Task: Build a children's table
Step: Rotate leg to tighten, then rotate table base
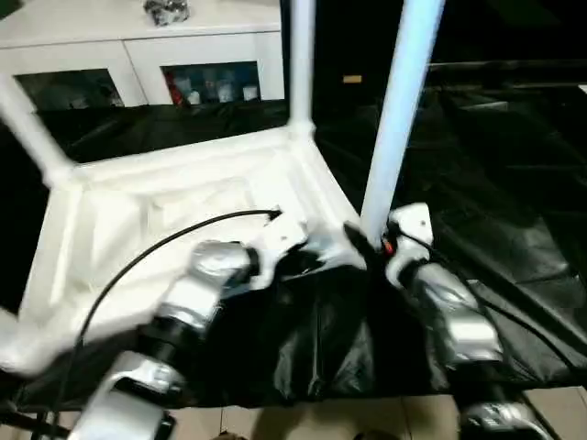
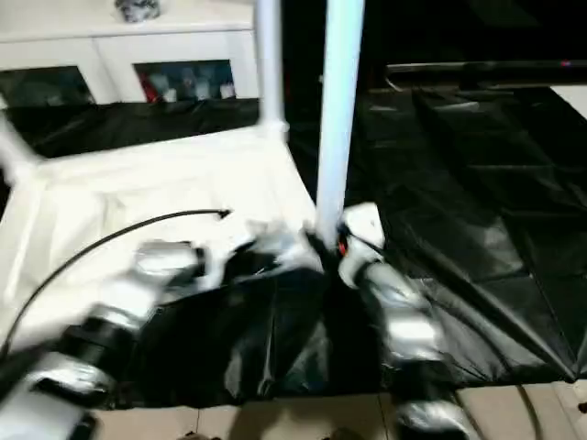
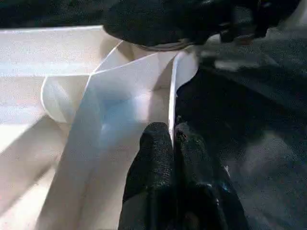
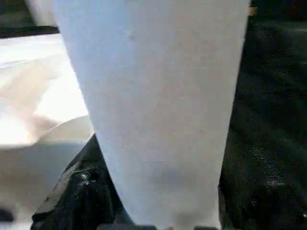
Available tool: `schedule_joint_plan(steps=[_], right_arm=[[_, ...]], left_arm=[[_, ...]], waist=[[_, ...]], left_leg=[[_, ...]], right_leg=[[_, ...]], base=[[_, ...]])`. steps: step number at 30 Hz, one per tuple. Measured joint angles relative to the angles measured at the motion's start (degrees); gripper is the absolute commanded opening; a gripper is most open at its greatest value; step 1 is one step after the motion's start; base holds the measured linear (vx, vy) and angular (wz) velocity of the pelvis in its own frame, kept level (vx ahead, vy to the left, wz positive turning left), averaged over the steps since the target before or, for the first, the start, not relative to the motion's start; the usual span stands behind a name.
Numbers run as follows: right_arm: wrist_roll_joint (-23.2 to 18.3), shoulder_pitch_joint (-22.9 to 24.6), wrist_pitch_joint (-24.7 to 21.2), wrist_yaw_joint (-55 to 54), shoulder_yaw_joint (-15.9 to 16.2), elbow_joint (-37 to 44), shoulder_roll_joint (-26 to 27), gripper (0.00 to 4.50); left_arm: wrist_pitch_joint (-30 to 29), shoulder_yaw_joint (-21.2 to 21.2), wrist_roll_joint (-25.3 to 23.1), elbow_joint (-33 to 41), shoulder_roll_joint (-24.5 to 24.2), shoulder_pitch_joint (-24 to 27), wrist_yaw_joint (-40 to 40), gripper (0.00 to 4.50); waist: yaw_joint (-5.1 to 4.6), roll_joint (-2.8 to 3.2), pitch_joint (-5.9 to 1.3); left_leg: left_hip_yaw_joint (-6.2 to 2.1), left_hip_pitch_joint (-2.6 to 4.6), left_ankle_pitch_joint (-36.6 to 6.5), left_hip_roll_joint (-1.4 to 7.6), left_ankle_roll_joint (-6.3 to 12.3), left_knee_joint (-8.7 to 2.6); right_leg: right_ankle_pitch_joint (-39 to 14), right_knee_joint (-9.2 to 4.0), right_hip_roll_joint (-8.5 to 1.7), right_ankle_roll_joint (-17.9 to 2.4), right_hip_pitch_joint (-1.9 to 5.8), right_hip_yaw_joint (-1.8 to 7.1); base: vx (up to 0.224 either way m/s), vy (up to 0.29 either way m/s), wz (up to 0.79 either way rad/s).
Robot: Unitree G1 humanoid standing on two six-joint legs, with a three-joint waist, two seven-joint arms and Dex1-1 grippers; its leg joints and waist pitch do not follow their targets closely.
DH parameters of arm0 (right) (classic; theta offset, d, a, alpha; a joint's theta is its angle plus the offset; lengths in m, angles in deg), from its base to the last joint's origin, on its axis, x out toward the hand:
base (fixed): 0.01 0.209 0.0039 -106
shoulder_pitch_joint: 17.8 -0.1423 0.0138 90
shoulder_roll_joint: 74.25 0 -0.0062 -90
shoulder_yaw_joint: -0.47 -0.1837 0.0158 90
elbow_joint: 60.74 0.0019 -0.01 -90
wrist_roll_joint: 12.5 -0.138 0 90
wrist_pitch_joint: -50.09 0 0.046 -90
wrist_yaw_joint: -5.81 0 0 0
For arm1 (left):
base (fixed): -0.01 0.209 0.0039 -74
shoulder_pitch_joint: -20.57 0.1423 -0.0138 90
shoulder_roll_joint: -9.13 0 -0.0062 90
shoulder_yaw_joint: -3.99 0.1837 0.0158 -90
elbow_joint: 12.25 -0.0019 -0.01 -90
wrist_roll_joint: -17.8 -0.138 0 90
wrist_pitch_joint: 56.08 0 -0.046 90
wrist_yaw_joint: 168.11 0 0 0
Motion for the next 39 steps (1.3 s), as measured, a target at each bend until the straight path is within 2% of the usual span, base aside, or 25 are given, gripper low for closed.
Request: schedule_joint_plan(steps=[1,2,4,6,8,14,16,18,20,25,30,32,33,35,37,39], right_arm=[[0.2,-0.2,0.6,-0.9,0.0,-0.1,0.3,2.49],[1.1,-0.4,1.3,-1.8,0.0,-0.4,0.5,3.04],[1.4,-0.5,2.5,-1.8,0.0,-1.0,1.1,3.09],[1.4,-0.5,2.8,-1.8,0.0,-1.2,1.3,3.47],[1.4,-0.2,2.5,-1.4,0.1,-0.6,1.3,3.55],[1.4,4.9,3.3,1.2,2.4,5.0,-1.5,3.57],[1.4,8.5,3.3,3.7,3.0,9.1,-4.3,3.57],[1.4,10.9,3.3,5.7,3.4,11.3,-6.4,3.57],[0.8,15.5,2.7,10.4,3.4,16.9,-10.2,3.57],[-2.5,19.7,1.0,17.1,3.0,22.5,-15.4,3.57],[-8.5,22.1,-2.5,24.8,3.4,29.3,-19.2,3.57],[-11.3,22.4,-5.0,27.8,4.0,32.1,-20.1,3.57],[-12.6,22.4,-6.5,29.2,4.5,33.8,-20.2,3.57],[-13.6,21.9,-7.7,30.2,4.9,33.9,-20.0,3.57],[-12.7,18.7,-7.6,29.7,6.2,31.7,-18.3,3.57],[-11.7,15.7,-7.4,28.7,7.7,29.3,-16.2,3.57]], left_arm=[[0.1,0.1,-0.2,0.0,0.3,0.0,0.8,0.0],[0.3,0.2,-0.3,0.0,0.4,0.0,1.1,0.0],[0.7,0.2,-0.5,0.0,0.4,0.0,1.3,0.0],[1.3,0.2,-0.6,-0.3,0.3,0.0,1.3,0.0],[3.1,0.3,-0.6,-1.0,0.0,0.0,0.7,0.0],[6.6,0.8,-0.2,-1.4,-1.1,0.6,-1.5,0.0],[7.7,1.3,0.0,-1.4,-1.3,0.6,-2.7,0.0],[8.2,1.4,0.3,-1.5,-1.7,0.6,-3.5,0.0],[9.3,1.4,0.4,-2.1,-2.4,0.5,-4.0,0.0],[10.0,0.9,0.7,-2.9,-3.2,0.6,-4.6,0.0],[10.7,0.8,1.5,-2.8,-3.9,0.8,-6.1,0.0],[10.2,0.4,2.5,-2.1,-4.0,1.3,-6.3,0.44],[9.1,-1.4,5.3,0.1,-3.9,2.8,-7.0,0.55],[7.2,-3.2,8.6,3.7,-3.8,3.6,-7.8,0.66],[3.3,-5.1,11.3,9.5,-5.7,5.0,-8.6,0.9],[-1.5,-7.6,13.8,15.7,-9.5,6.0,-9.8,0.95]], waist=[[0.0,-0.01,-0.02],[0.01,-0.01,-0.05],[0.02,0.07,-0.12],[0.06,0.17,-0.19],[0.04,0.27,-0.22],[0.57,0.67,-0.35],[1.12,0.75,-0.37],[1.29,0.75,-0.37],[1.46,0.76,-0.37],[1.29,0.75,-0.37],[1.51,0.69,-0.36],[1.51,0.43,-0.22],[1.45,0.33,-0.19],[1.85,-0.79,-0.05],[1.51,-1.42,-0.03],[1.3,-1.8,-0.13]], left_leg=[[-0.01,-0.01,0.0,0.0,0.0,0.0],[-0.02,-0.01,0.0,0.0,0.0,0.0],[-0.01,-0.02,0.0,0.0,0.01,0.0],[-0.01,-0.02,0.0,-0.01,0.02,0.0],[-0.01,-0.02,0.0,0.0,0.02,0.0],[-0.02,-0.02,0.0,0.0,0.02,-0.01],[-0.02,0.0,0.0,0.01,0.03,0.0],[-0.01,-0.04,0.0,0.0,0.07,0.06],[-0.01,-0.07,0.2,-0.01,0.3,0.11],[-0.01,-0.1,0.1,0.0,0.26,0.05],[-0.02,-0.1,0.2,0.01,0.33,0.03],[-0.01,-0.12,0.2,0.01,0.36,0.06],[-0.02,-0.11,0.2,0.02,0.4,0.09],[-0.09,-0.15,0.3,0.09,0.42,0.15],[-0.1,-0.24,0.3,0.11,0.43,0.35],[-0.08,-0.44,0.3,0.1,0.44,0.58]], right_leg=[[0.0,-0.04,0.03,0.0,0.0,-0.01],[-0.1,-0.05,0.05,0.1,0.01,-0.03],[-0.1,-0.05,0.05,0.2,0.0,-0.03],[-0.1,-0.05,0.06,0.2,0.0,-0.05],[-0.1,-0.02,0.09,0.2,-0.02,-0.07],[-0.1,-0.02,0.08,0.2,-0.05,-0.1],[-0.1,-0.07,0.04,0.2,-0.07,-0.14],[-0.1,-0.05,0.03,0.2,-0.07,-0.11],[-0.1,-0.06,0.01,0.2,-0.07,-0.1],[-0.1,0.03,0.04,0.4,-0.05,-0.09],[-0.1,0.07,0.05,0.4,-0.06,-0.08],[0.0,0.09,0.04,0.4,-0.07,-0.06],[-0.1,0.17,0.07,0.4,-0.11,-0.05],[-0.1,0.27,0.1,0.5,-0.25,-0.18],[-0.1,0.45,0.15,0.5,-0.46,-0.11],[-0.1,0.64,0.12,0.4,-0.71,-0.07]], base=[[0.0,0.0,0.0],[0.0,0.0,0.0],[0.0,0.0,0.0],[0.0,0.0,0.0],[0.0,0.0,0.0],[0.0,0.0,0.0],[0.0,0.0,0.0],[0.0,0.0,0.0],[0.0,0.0,0.0],[0.0,0.0,0.0],[0.0,0.0,0.0],[0.0,0.0,0.0],[0.0,0.0,0.0],[0.0,0.0,0.0],[0.0,0.0,0.0],[0.0,0.0,0.0]])
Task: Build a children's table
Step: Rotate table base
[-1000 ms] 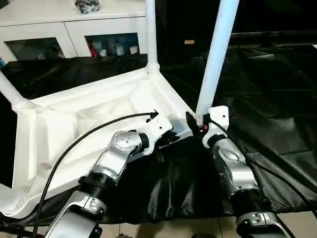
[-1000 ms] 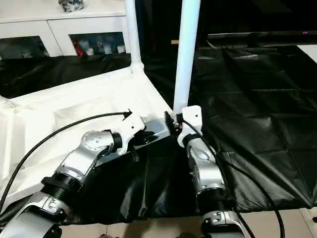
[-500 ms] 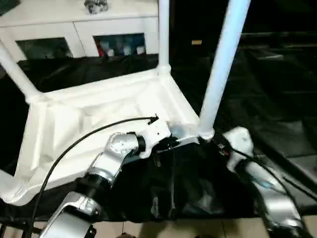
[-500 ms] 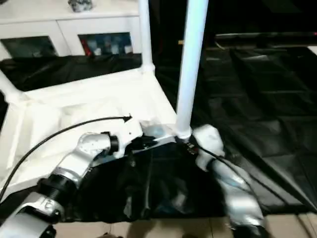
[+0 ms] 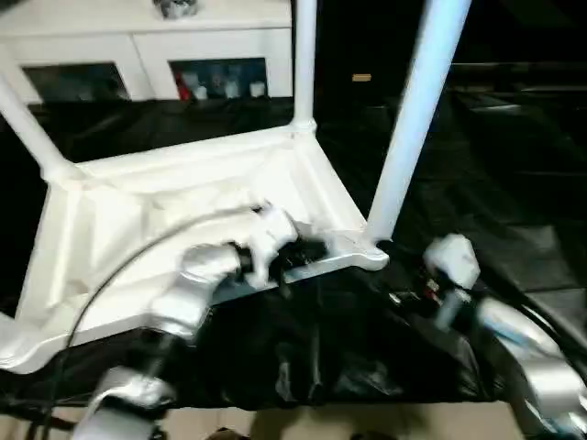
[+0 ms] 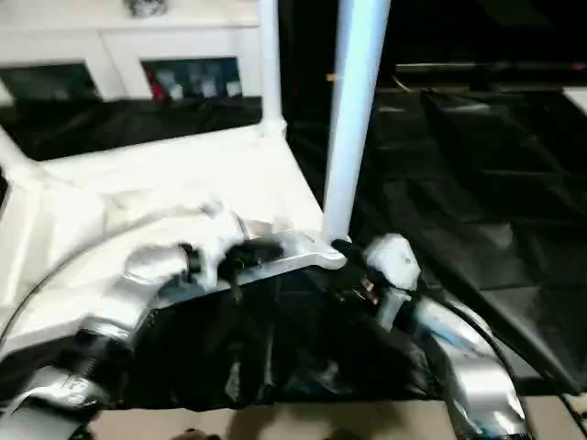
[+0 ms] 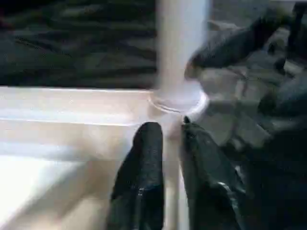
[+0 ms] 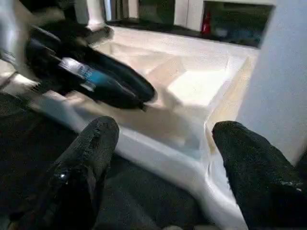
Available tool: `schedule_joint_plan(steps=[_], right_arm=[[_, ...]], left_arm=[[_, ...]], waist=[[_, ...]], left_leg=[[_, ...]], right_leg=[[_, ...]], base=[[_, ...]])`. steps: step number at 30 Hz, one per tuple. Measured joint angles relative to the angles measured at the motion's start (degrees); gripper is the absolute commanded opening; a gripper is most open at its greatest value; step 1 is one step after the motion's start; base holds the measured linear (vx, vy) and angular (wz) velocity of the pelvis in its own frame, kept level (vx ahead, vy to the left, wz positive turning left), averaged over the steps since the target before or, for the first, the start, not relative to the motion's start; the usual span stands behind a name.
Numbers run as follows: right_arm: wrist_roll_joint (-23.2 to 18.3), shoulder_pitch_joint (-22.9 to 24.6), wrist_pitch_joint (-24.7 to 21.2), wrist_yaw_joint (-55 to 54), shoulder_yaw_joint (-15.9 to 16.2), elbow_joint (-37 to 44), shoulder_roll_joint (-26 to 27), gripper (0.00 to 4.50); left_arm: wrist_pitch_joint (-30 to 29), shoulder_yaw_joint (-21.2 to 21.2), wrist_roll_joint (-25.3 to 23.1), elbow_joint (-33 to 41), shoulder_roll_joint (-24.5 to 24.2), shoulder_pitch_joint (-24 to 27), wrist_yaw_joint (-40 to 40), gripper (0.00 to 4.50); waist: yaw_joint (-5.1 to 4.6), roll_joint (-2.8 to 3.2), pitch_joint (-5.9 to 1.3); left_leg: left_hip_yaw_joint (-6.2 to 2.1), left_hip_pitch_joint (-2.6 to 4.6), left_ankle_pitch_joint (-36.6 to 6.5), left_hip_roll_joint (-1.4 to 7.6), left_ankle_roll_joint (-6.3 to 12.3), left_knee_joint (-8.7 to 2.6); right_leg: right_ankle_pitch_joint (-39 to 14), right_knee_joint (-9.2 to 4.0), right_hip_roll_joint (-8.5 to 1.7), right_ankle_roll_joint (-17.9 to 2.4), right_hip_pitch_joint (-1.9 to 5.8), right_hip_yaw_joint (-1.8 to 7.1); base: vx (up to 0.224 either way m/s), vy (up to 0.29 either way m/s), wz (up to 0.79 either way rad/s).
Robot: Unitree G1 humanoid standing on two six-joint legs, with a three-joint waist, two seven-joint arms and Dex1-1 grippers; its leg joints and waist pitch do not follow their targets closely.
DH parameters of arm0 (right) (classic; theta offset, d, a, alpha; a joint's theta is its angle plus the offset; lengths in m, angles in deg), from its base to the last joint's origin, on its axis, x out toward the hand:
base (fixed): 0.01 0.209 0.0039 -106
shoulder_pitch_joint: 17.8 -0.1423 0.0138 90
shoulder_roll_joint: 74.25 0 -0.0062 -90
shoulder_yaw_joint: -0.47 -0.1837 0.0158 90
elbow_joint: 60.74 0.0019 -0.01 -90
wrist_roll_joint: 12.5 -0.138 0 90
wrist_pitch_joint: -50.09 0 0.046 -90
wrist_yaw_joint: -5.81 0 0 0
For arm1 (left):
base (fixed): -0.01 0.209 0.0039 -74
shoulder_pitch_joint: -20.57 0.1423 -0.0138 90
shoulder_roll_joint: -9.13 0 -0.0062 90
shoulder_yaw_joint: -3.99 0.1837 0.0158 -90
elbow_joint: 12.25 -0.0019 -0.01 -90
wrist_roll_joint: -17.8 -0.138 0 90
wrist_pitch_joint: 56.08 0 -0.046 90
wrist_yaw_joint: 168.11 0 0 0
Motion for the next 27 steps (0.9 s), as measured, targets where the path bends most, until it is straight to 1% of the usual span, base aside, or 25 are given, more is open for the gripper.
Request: schedule_joint_plan(steps=[1,2,3,4,5,7,8,10,11,13,15,17,20,21,23,25,26,27], right_arm=[[0.3,-0.6,0.0,-0.4,0.7,-0.8,0.6,3.57],[0.5,-0.6,0.0,-0.7,1.2,-1.4,0.9,3.57],[0.6,-1.3,-0.1,-1.1,1.7,-2.6,1.5,3.57],[0.6,-1.3,-0.1,-1.4,1.8,-2.9,1.7,3.57],[0.6,-2.4,-0.3,-2.1,2.1,-4.2,2.7,3.57],[0.6,-3.4,-0.3,-3.3,2.1,-5.1,3.5,3.57],[0.8,-4.1,-0.3,-3.6,2.3,-6.0,4.1,3.57],[1.6,-6.2,-0.1,-4.8,2.5,-9.0,6.5,3.57],[2.0,-7.3,0.1,-5.4,3.0,-10.8,7.7,3.57],[2.8,-9.4,0.9,-7.2,3.5,-13.8,9.7,3.57],[3.3,-11.0,1.3,-9.1,4.0,-16.0,11.8,3.57],[4.4,-14.7,2.4,-13.6,4.0,-21.8,15.7,3.57],[4.8,-17.0,3.5,-16.8,4.1,-25.2,18.1,3.57],[4.8,-17.7,3.7,-18.0,4.0,-26.4,18.7,3.57],[4.8,-20.0,4.3,-20.9,2.7,-30.2,19.8,3.57],[4.8,-22.1,5.3,-23.8,1.1,-33.6,20.6,3.57],[4.8,-23.8,5.7,-25.9,-0.3,-36.2,20.8,3.57],[4.8,-24.5,6.1,-26.7,-1.0,-37.3,20.8,3.57]], left_arm=[[-2.2,-1.3,1.0,2.4,-2.0,0.7,-0.8,1.1],[-4.1,-2.7,1.9,4.0,-3.8,1.4,-1.6,1.31],[-6.8,-3.5,3.1,6.7,-6.2,3.1,-2.8,1.31],[-8.7,-4.0,3.9,7.9,-7.9,4.2,-3.9,1.35],[-12.1,-4.7,5.2,11.1,-11.1,7.2,-5.5,1.35],[-16.2,-4.9,6.9,13.5,-14.6,10.5,-7.9,1.65],[-18.3,-5.4,7.5,15.2,-15.8,12.2,-8.6,1.73],[-22.0,-6.0,9.2,19.6,-18.2,15.3,-8.9,1.77],[-23.7,-6.5,9.6,21.9,-18.6,16.6,-8.7,1.84],[-24.9,-6.4,9.7,24.4,-18.8,17.7,-8.2,2.11],[-25.1,-6.0,9.5,25.6,-18.7,18.5,-7.0,2.17],[-25.0,-4.3,6.4,25.8,-18.1,19.3,-3.6,2.2],[-25.0,-2.7,4.5,25.7,-17.3,19.7,-0.9,2.58],[-24.6,-2.5,3.4,25.4,-17.0,19.7,0.3,2.58],[-24.0,-1.9,2.1,24.7,-16.9,19.7,1.8,2.64],[-23.5,-1.5,1.1,24.2,-16.8,19.6,3.4,2.92],[-23.5,-1.1,0.6,24.1,-17.0,19.5,4.1,3.01],[-23.5,-0.9,0.2,24.1,-17.1,19.4,4.4,3.02]], waist=[[0.06,-0.1,-0.01],[0.31,-0.19,-0.03],[0.48,-0.44,-0.02],[0.68,-0.62,0.01],[0.75,-0.92,0.09],[0.77,-1.19,0.12],[0.94,-1.57,0.18],[0.99,-2.22,0.21],[1.15,-2.52,0.17],[1.19,-2.71,0.16],[1.2,-2.88,0.11],[0.94,-2.92,0.08],[1.02,-3.01,0.05],[1.09,-3.02,0.03],[1.02,-3.03,0.03],[0.98,-3.11,-0.01],[0.91,-3.12,-0.02],[0.91,-3.15,-0.04]], left_leg=[[0.0,-0.02,0.0,-0.01,0.01,0.05],[0.0,-0.02,0.0,-0.02,0.0,0.08],[0.02,-0.02,0.0,-0.03,0.0,0.05],[0.01,-0.01,0.0,-0.02,0.0,0.1],[0.01,0.0,0.0,-0.02,-0.03,0.1],[0.01,0.03,-0.1,-0.02,-0.17,0.12],[0.04,0.04,-0.1,-0.02,-0.27,0.11],[-0.02,0.08,-0.1,0.02,-0.5,0.1],[-0.02,0.1,0.0,0.02,-0.51,0.07],[-0.01,0.11,0.0,0.0,-0.52,0.11],[-0.01,0.13,0.0,-0.01,-0.55,0.1],[-0.02,0.24,0.0,-0.01,-0.62,0.09],[-0.09,0.25,0.1,0.01,-0.75,0.06],[-0.12,0.24,0.1,0.01,-0.78,0.04],[-0.12,0.25,0.1,0.0,-0.79,0.07],[-0.13,0.27,0.1,0.01,-0.8,0.09],[-0.13,0.28,0.2,0.0,-0.81,0.12],[-0.13,0.29,0.2,0.0,-0.82,0.11]], right_leg=[[0.0,0.08,-0.03,0.0,-0.02,-0.01],[0.0,0.09,-0.04,0.0,-0.01,0.0],[-0.1,0.13,-0.07,0.0,-0.03,0.0],[-0.1,0.18,-0.06,0.0,-0.03,0.0],[-0.1,0.22,-0.06,0.0,-0.06,0.01],[-0.1,0.26,-0.06,0.0,-0.06,0.02],[-0.1,0.29,-0.08,0.0,-0.02,0.02],[-0.1,0.44,-0.04,0.0,-0.06,0.0],[-0.1,0.44,-0.04,-0.1,-0.01,-0.02],[0.0,0.48,-0.06,-0.1,0.01,0.03],[0.0,0.5,-0.06,-0.1,0.04,0.04],[0.0,0.57,-0.05,-0.1,0.09,0.05],[0.0,0.62,-0.01,-0.1,0.08,0.0],[0.0,0.62,0.01,-0.1,0.09,-0.01],[0.0,0.65,0.01,-0.1,0.08,0.02],[0.0,0.7,0.02,-0.1,0.08,0.01],[0.0,0.78,0.02,-0.1,0.07,0.03],[0.0,0.81,0.02,-0.1,0.07,0.02]], base=[[0.0,0.0,0.0],[0.0,0.0,0.0],[0.0,0.0,0.0],[0.0,0.0,0.0],[0.0,0.0,0.0],[0.0,0.0,0.0],[0.0,0.0,0.0],[0.0,0.0,0.0],[0.0,0.0,0.0],[0.0,0.0,0.0],[0.0,0.0,0.0],[0.0,0.0,0.0],[0.0,0.0,0.0],[0.0,0.0,0.0],[0.0,0.0,0.0],[0.0,0.0,0.0],[0.0,0.0,0.0],[0.0,0.0,0.0]])
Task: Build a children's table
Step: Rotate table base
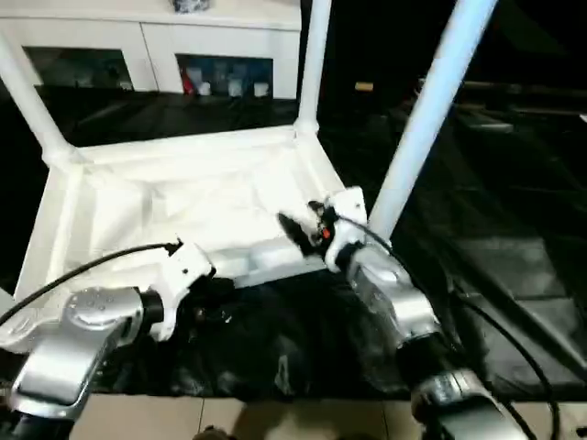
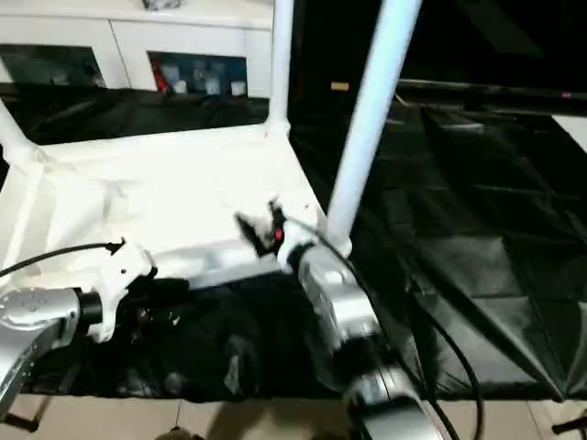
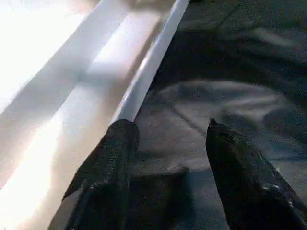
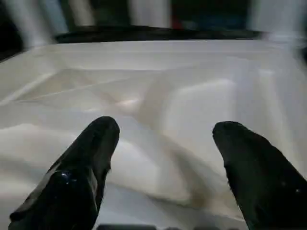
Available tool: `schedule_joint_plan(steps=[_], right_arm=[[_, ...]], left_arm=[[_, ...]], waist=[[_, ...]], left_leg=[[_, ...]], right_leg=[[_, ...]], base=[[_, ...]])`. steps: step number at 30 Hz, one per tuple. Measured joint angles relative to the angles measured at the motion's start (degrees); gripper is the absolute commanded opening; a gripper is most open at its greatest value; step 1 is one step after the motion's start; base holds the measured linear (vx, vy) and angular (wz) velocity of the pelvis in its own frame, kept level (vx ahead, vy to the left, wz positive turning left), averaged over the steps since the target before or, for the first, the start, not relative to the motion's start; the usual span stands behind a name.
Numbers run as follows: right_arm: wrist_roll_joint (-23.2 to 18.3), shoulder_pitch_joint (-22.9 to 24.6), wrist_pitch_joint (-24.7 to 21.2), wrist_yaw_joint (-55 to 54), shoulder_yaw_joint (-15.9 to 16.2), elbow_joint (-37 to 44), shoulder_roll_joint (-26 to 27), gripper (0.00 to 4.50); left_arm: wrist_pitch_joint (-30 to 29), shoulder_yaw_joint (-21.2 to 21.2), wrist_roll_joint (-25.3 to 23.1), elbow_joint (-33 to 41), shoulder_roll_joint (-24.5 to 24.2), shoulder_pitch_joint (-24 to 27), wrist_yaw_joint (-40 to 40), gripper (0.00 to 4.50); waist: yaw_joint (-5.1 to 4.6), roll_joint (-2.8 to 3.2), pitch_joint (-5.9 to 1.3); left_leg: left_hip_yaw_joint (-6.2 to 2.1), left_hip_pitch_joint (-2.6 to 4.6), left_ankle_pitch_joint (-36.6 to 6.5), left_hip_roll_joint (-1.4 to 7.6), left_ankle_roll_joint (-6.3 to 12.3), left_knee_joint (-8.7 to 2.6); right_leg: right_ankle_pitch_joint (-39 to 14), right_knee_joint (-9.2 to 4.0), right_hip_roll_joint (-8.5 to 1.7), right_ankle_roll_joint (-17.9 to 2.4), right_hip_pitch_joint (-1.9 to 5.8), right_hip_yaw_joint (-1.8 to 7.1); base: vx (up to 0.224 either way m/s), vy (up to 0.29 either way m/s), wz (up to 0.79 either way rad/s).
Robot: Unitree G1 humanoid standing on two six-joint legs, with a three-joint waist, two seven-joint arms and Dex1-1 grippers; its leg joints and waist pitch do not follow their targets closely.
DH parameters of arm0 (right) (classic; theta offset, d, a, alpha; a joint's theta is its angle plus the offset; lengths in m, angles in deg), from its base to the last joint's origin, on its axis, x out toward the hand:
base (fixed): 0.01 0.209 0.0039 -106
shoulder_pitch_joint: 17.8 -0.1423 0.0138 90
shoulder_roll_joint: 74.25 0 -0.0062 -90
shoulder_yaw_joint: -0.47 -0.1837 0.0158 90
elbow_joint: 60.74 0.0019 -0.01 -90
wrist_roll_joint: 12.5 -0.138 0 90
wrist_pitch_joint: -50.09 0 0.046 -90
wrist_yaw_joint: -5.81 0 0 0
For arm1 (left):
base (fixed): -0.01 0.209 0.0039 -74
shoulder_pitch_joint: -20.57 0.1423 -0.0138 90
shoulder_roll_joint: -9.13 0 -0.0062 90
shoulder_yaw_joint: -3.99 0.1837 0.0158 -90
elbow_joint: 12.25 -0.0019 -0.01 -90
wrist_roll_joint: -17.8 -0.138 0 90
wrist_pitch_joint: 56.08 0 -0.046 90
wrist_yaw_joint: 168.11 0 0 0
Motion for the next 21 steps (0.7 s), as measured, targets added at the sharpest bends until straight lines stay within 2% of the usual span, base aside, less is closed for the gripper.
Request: schedule_joint_plan(steps=[2,4,7,8,11,13,14,15,17,21], right_arm=[[-0.1,-2.5,1.7,-3.1,-2.0,-4.6,-0.2,3.57],[-0.1,-3.8,2.9,-4.9,-2.6,-7.1,-0.5,3.57],[-0.1,-5.8,4.5,-7.1,-4.0,-11.0,-2.0,3.57],[-0.1,-5.9,4.9,-7.5,-4.5,-11.4,-2.6,3.57],[-0.1,-7.9,6.1,-8.3,-5.8,-15.4,-4.7,3.57],[-0.1,-8.6,6.8,-8.9,-6.8,-16.9,-6.0,3.57],[-0.1,-9.2,7.5,-9.4,-7.4,-18.3,-7.1,3.57],[-0.1,-9.9,7.9,-9.7,-8.0,-19.5,-8.2,3.57],[-0.4,-11.2,8.9,-10.4,-9.3,-21.5,-11.1,3.57],[-0.5,-12.9,10.7,-10.7,-11.1,-24.0,-15.5,3.57]], left_arm=[[0.0,0.6,-1.2,-0.1,-0.5,-0.1,1.2,3.24],[0.0,0.8,-1.6,-0.2,-0.5,-0.1,1.8,3.45],[0.4,1.5,-1.9,-0.8,0.1,-0.4,2.3,3.57],[0.5,1.5,-2.0,-1.0,0.1,-0.4,2.5,3.73],[1.8,2.3,-2.7,-2.6,0.5,-0.9,3.3,3.92],[2.5,2.6,-3.2,-3.3,0.7,-1.2,4.1,3.95],[3.0,2.6,-3.5,-4.0,0.8,-1.4,4.5,4.25],[3.2,2.6,-3.6,-4.5,0.9,-1.8,4.9,4.32],[3.8,2.7,-3.8,-4.8,1.4,-2.2,5.6,4.31],[5.5,2.6,-4.7,-6.0,1.7,-3.0,7.4,4.43]], waist=[[0.05,-0.06,-0.02],[0.32,-0.06,-0.02],[1.4,-0.08,-0.03],[1.69,-0.1,-0.04],[2.21,-0.09,-0.03],[2.41,-0.09,-0.03],[2.56,-0.09,-0.03],[2.7,-0.09,-0.03],[3.0,-0.09,-0.03],[2.91,-0.1,-0.04]], left_leg=[[-0.01,0.03,0.0,0.0,-0.02,0.03],[-0.01,0.02,0.0,0.0,-0.04,0.03],[-0.01,0.0,0.0,-0.01,-0.03,0.13],[-0.01,-0.02,0.0,-0.01,-0.03,0.16],[-0.01,-0.14,0.1,-0.02,0.01,0.31],[0.0,-0.17,0.1,-0.02,0.04,0.33],[-0.01,-0.2,0.1,-0.02,0.04,0.34],[-0.01,-0.21,0.1,-0.02,0.05,0.36],[0.0,-0.24,0.1,-0.02,0.07,0.41],[-0.01,-0.27,0.1,-0.01,0.08,0.49]], right_leg=[[0.0,0.17,0.0,0.0,-0.03,0.0],[0.0,0.25,-0.01,0.0,-0.05,-0.02],[0.0,0.31,-0.05,0.0,-0.04,-0.01],[0.0,0.33,-0.06,0.0,-0.03,-0.02],[0.0,0.41,-0.09,0.0,-0.04,0.0],[0.0,0.42,-0.1,0.0,-0.02,0.01],[0.0,0.44,-0.1,0.0,-0.03,0.01],[0.0,0.45,-0.1,0.0,-0.03,0.01],[0.0,0.48,-0.11,0.0,-0.01,0.01],[0.0,0.54,-0.1,0.0,-0.03,0.01]], base=[[0.0,0.0,0.0],[0.0,0.0,0.0],[0.0,0.0,0.0],[0.0,0.0,0.0],[0.0,0.0,0.0],[0.0,0.0,0.0],[0.0,0.0,0.0],[0.0,0.0,0.0],[0.0,0.0,0.0],[0.0,0.0,0.0]])
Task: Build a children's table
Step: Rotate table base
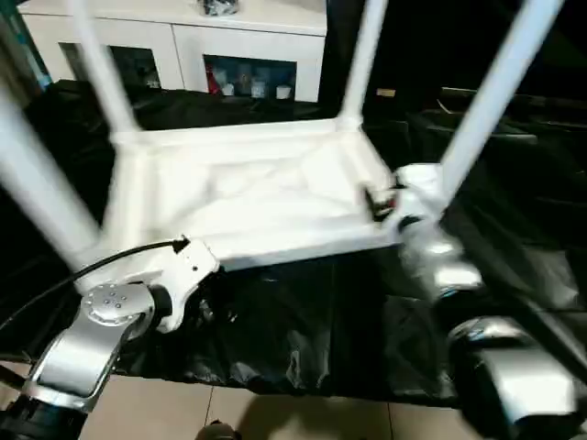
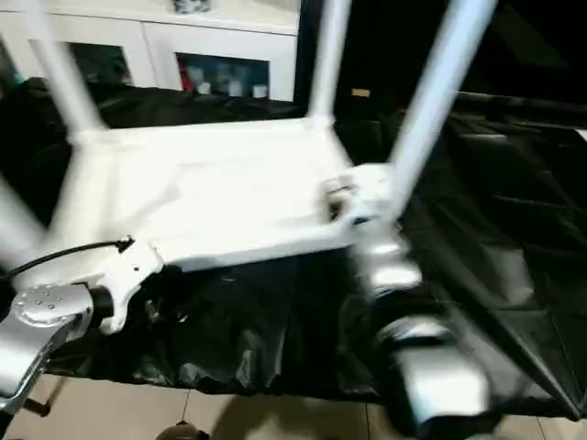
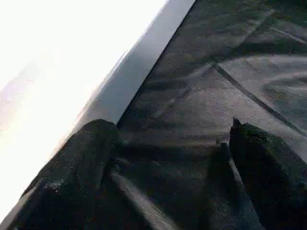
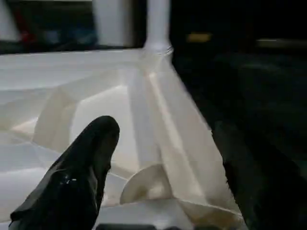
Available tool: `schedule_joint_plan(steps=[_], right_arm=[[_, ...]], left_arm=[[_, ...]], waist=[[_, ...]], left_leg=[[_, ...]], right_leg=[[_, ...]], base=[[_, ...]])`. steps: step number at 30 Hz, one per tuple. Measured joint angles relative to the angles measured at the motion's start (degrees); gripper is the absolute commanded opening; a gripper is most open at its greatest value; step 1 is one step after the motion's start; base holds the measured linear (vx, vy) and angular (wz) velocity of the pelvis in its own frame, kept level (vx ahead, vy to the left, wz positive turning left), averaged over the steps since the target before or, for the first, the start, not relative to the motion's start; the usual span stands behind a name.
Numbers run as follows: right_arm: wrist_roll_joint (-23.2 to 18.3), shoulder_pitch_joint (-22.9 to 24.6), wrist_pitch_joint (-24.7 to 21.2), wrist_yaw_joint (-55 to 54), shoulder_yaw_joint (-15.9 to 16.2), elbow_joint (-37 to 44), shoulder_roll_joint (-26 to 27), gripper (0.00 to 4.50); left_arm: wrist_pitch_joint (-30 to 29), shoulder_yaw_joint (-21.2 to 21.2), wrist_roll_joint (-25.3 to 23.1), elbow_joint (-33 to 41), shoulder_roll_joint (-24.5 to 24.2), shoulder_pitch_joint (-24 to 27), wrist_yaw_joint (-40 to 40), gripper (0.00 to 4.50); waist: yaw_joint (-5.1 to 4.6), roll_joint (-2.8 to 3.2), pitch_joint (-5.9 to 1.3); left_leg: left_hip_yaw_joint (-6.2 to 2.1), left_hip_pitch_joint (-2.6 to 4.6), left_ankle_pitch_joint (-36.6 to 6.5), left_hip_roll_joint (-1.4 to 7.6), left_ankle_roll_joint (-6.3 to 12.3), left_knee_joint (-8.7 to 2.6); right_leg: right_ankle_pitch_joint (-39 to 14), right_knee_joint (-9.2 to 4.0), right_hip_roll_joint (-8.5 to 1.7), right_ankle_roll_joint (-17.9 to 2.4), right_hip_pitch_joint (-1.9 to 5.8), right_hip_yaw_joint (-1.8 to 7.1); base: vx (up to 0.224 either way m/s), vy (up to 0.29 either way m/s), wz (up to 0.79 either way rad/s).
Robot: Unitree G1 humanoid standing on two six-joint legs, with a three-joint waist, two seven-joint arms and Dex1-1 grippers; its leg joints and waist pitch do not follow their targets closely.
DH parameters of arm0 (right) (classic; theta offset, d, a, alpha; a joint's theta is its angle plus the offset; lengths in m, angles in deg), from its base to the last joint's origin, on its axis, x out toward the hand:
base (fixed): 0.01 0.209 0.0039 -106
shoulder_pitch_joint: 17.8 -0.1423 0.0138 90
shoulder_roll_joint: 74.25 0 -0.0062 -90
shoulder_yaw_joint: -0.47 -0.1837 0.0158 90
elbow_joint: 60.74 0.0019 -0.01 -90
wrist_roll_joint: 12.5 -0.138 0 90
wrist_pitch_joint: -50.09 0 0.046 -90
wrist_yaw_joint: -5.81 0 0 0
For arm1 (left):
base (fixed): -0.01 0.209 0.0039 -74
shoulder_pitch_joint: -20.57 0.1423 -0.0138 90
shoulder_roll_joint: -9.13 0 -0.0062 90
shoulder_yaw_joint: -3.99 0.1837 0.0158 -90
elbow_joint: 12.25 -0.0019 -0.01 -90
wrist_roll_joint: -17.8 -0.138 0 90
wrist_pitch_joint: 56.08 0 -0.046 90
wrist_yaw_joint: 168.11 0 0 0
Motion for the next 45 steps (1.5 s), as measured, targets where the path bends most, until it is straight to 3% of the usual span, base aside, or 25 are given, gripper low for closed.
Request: schedule_joint_plan(steps=[4,7,12,16,19,27,30,38,41,45], right_arm=[[0.1,-0.4,1.3,0.0,-1.1,-2.6,-3.8,3.57],[0.1,-0.5,2.0,1.0,-1.3,-3.4,-5.1,3.57],[0.5,2.7,3.1,8.9,0.3,1.3,-4.6,3.57],[0.5,11.2,1.5,13.3,4.1,12.2,-2.7,3.57],[0.1,18.5,-2.2,14.0,6.6,21.3,-2.1,3.57],[0.1,29.3,-13.2,10.8,7.2,39.7,-1.0,3.57],[-0.1,30.6,-15.8,10.0,7.3,42.1,-0.6,3.57],[1.3,29.1,-21.6,8.1,7.9,41.6,-0.7,3.57],[2.9,26.2,-22.3,7.3,7.9,36.2,-1.4,3.57],[4.2,21.9,-21.6,7.1,8.2,29.5,-1.9,3.57]], left_arm=[[2.6,-1.1,-0.1,-0.6,1.1,0.6,2.7,4.43],[4.9,-3.6,0.0,-0.3,2.9,2.4,5.8,4.43],[12.3,-9.3,2.6,6.1,10.7,9.0,13.4,4.43],[18.1,-13.1,2.6,10.4,15.6,14.4,20.8,4.43],[21.4,-14.9,2.2,11.5,19.5,18.5,25.8,4.43],[29.3,-16.7,-1.0,11.3,27.2,23.3,37.0,4.43],[29.7,-17.9,-1.1,8.6,26.8,20.4,38.5,4.43],[32.0,-21.1,0.6,-5.9,20.4,4.3,36.6,4.43],[31.6,-22.0,5.4,-13.6,17.6,-2.9,29.8,4.43],[29.5,-21.8,10.6,-18.1,14.8,-6.6,18.5,4.43]], waist=[[0.02,0.0,0.0],[-0.49,0.06,-0.01],[-1.6,0.14,-0.01],[-1.63,0.36,-0.12],[-1.41,0.51,-0.11],[-1.42,0.51,-0.14],[-1.52,0.47,-0.14],[-1.52,0.14,-0.28],[-1.5,0.13,-0.28],[-1.52,0.14,-0.29]], left_leg=[[0.0,-0.08,0.0,0.0,0.01,0.06],[0.0,-0.1,0.0,0.01,0.02,0.13],[-0.06,-0.46,0.0,0.11,0.04,0.26],[-0.06,-0.52,0.0,0.28,0.05,0.25],[-0.05,-0.52,0.0,0.3,0.05,0.26],[-0.08,-0.51,0.0,0.3,0.04,0.19],[-0.09,-0.54,0.0,0.29,0.04,0.18],[-0.17,-0.63,0.0,0.15,0.04,0.16],[-0.12,-0.67,0.0,0.05,0.06,0.23],[-0.07,-0.72,0.1,0.04,0.17,0.24]], right_leg=[[0.0,0.0,0.0,0.0,-0.03,-0.01],[0.0,0.0,0.01,0.0,-0.05,-0.01],[0.0,-0.03,0.07,0.0,-0.13,-0.06],[0.0,-0.13,0.17,0.1,-0.14,-0.1],[0.0,-0.21,0.17,0.1,-0.23,-0.1],[0.0,-0.47,0.21,0.6,-0.16,-0.08],[0.2,-0.54,0.23,0.9,-0.23,-0.05],[0.6,-0.8,0.2,1.1,-0.2,0.05],[0.8,-0.85,0.12,0.7,-0.23,0.1],[0.7,-0.87,0.12,0.7,-0.28,0.1]], base=[[0.0,0.0,0.0],[0.0,0.0,0.0],[0.0,0.0,0.0],[0.0,0.0,0.0],[0.0,0.0,0.0],[0.0,0.0,0.0],[0.0,0.0,0.0],[0.0,0.0,0.0],[0.0,0.0,0.0],[0.0,0.0,0.0]])
